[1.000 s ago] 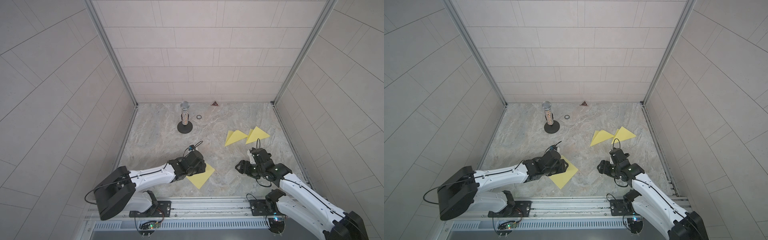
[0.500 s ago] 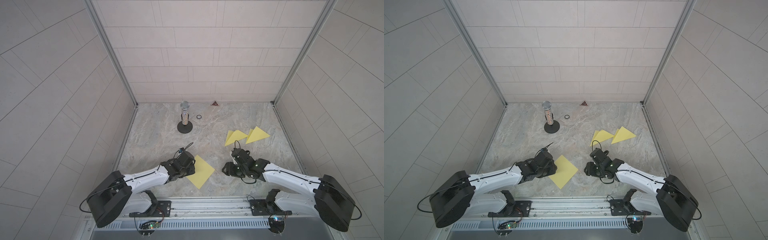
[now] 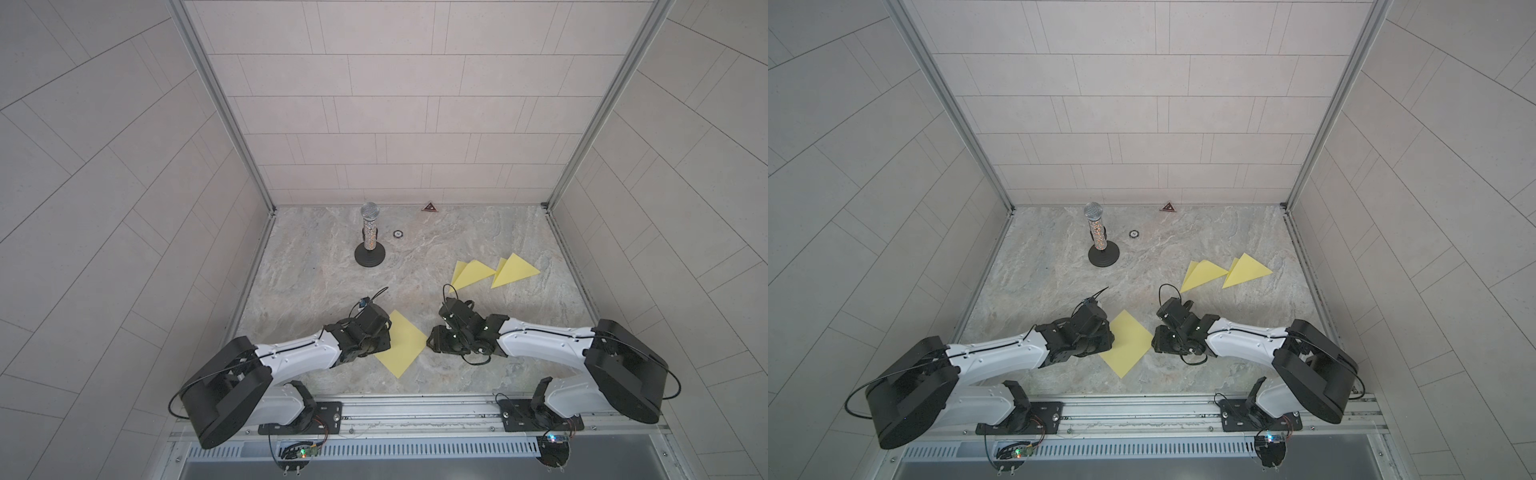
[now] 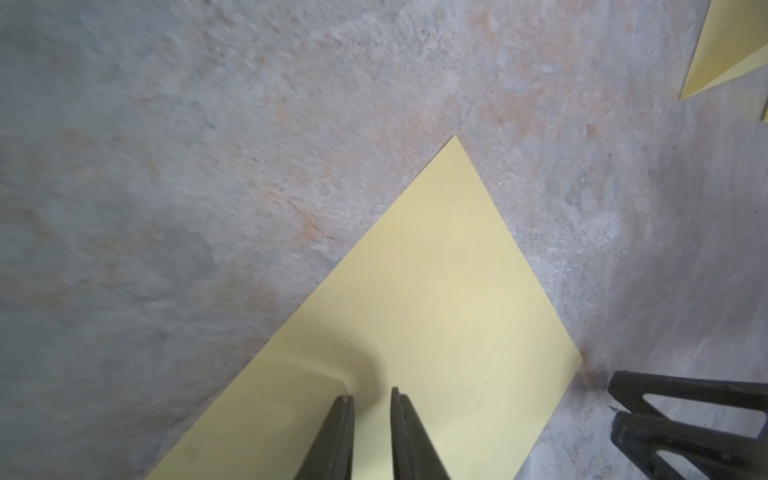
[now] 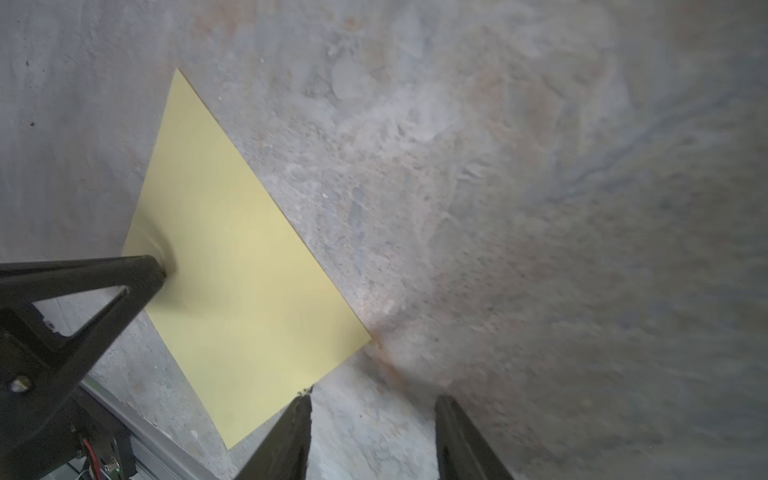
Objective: Fold the square paper diagonally
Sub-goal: Fold the paper at the center of the board.
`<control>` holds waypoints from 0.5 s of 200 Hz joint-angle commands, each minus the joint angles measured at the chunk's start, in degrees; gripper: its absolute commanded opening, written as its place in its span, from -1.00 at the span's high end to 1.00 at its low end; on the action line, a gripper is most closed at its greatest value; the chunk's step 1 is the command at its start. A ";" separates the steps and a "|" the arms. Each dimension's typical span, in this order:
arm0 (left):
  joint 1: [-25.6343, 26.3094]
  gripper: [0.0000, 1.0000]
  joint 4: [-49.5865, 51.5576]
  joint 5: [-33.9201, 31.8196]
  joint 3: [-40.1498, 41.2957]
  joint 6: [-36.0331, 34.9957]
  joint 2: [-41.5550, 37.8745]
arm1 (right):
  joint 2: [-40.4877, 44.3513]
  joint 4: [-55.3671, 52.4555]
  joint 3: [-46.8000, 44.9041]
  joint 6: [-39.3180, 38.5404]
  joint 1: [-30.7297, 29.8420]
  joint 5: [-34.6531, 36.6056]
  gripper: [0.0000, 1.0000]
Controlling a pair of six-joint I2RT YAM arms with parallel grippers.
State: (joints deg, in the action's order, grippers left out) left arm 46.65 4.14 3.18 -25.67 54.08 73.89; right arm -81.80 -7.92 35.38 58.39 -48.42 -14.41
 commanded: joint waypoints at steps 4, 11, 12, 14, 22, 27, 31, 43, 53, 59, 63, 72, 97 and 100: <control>-0.06 0.54 1.71 -0.95 2.67 -0.24 -0.19 | -3.16 2.47 -0.03 1.84 -0.68 -0.07 0.00; -0.07 0.54 1.50 -1.03 3.05 -0.13 -0.16 | -3.65 3.62 -0.12 2.14 -0.89 -0.12 0.00; -0.07 0.54 1.54 -1.05 3.11 -0.12 -0.20 | -3.77 3.80 -0.17 2.20 -0.93 -0.15 0.00; -0.07 0.54 1.43 -1.02 3.20 -0.08 -0.16 | -3.91 4.12 -0.18 2.24 -0.96 -0.17 0.00; -0.06 0.54 1.19 -0.95 3.55 -0.03 -0.17 | -4.51 5.38 -0.30 2.35 -1.13 -0.32 0.00; -0.10 0.54 1.05 -0.90 3.67 -0.03 -0.06 | -4.90 5.98 -0.35 2.39 -1.22 -0.50 0.00; -0.07 0.54 0.97 -0.88 3.82 -0.03 -0.01 | -5.24 6.35 -0.31 2.47 -1.23 -0.58 0.00; -0.09 0.54 0.63 -0.90 4.12 0.06 0.21 | -6.28 7.73 -0.35 2.60 -1.23 -0.99 -0.01; -0.06 0.54 0.65 -0.90 4.14 0.06 0.39 | -7.32 9.35 -0.48 2.93 -1.27 -1.54 -0.02; -0.08 0.54 0.65 -1.03 4.14 0.06 0.57 | -7.85 10.54 -0.68 3.25 -1.32 -2.18 -0.03; -0.07 0.54 0.61 -0.99 4.14 0.12 0.64 | -8.34 11.59 -0.87 3.51 -1.32 -2.56 -0.03; -0.03 0.53 0.48 -1.09 4.27 0.14 0.77 | -9.29 14.37 -1.40 4.23 -1.32 -3.49 -0.03; -0.07 0.53 -0.50 -1.14 4.91 0.58 0.91 | -11.17 20.10 -2.20 5.45 -1.67 -4.39 -0.07; -0.07 0.53 -0.64 -1.16 4.99 0.65 0.94 | -11.19 20.85 -2.31 5.50 -1.75 -4.17 -0.07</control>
State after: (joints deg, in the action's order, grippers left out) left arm 46.65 -0.01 2.76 -23.31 54.30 73.03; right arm -90.04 11.14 35.86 62.08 -49.36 -18.22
